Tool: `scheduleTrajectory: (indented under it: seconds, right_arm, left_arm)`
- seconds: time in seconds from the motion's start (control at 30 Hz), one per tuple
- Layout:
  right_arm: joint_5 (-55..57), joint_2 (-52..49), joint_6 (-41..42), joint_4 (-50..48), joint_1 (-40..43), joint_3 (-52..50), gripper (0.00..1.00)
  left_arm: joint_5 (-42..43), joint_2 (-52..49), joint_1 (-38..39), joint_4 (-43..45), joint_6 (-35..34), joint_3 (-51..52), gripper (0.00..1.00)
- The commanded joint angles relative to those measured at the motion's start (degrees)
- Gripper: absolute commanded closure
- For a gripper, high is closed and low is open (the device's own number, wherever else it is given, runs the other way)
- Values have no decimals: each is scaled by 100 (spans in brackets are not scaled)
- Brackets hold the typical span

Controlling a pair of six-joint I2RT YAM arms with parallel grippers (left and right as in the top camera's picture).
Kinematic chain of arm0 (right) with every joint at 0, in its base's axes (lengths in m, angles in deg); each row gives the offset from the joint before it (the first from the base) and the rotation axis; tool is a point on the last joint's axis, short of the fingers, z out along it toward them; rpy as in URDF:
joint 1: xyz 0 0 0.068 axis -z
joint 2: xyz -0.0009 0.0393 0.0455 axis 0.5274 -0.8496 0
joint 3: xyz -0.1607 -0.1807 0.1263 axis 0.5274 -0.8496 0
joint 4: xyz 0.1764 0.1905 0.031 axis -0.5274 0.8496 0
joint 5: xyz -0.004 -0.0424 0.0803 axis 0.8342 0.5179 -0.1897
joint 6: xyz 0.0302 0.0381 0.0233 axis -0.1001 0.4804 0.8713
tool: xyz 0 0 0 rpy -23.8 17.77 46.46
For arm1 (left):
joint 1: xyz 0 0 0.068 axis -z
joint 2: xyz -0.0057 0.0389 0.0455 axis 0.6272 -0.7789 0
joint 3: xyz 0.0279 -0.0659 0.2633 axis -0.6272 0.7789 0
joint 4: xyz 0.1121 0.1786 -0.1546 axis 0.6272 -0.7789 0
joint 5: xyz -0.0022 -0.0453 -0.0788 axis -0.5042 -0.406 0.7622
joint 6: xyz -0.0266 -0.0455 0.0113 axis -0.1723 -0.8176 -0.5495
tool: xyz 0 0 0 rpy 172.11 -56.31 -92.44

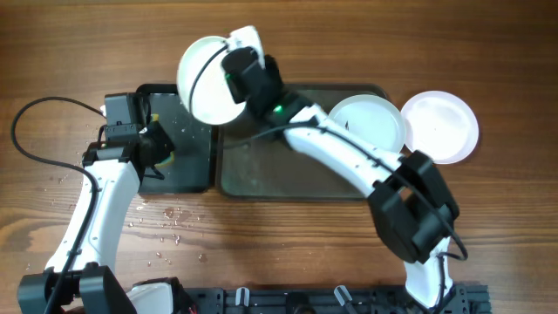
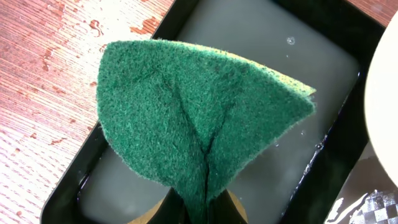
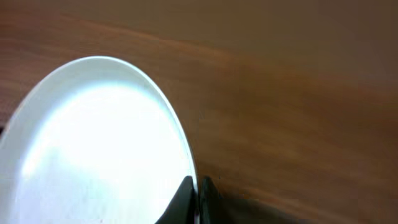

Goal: Clean dirty plates on tray and stack at the side
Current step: 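Lift the scrubbed plate with the right gripper and carry it rightward, then lower the plate onto the first cleaned plate at the right side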

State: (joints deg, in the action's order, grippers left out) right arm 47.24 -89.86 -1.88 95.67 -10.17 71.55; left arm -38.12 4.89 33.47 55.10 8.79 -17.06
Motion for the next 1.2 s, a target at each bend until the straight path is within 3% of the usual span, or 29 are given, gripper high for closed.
scheduleTrajectory:
  seconds: [0.0, 0.23, 0.73, 0.97, 1.17]
  right_arm:
    - [-2544, 334, 1071, 37, 494, 42, 96]
    - [-2885, 1252, 1073, 1672, 2085, 42, 96]
    - [-2837, 1241, 1016, 4924, 6258, -17, 96]
    - [-2267, 1241, 1019, 5383, 6832, -70, 96]
    - [-2020, 1241, 1054, 4809, 6822, -789, 96]
  left_arm:
    - [-72, 103, -15, 39, 48, 2, 96]
    - [-70, 105, -15, 39, 48, 2, 96]
    - [-70, 103, -15, 39, 48, 2, 96]
    - [-70, 103, -15, 39, 48, 2, 96]
    - [-70, 105, -15, 39, 48, 2, 96]
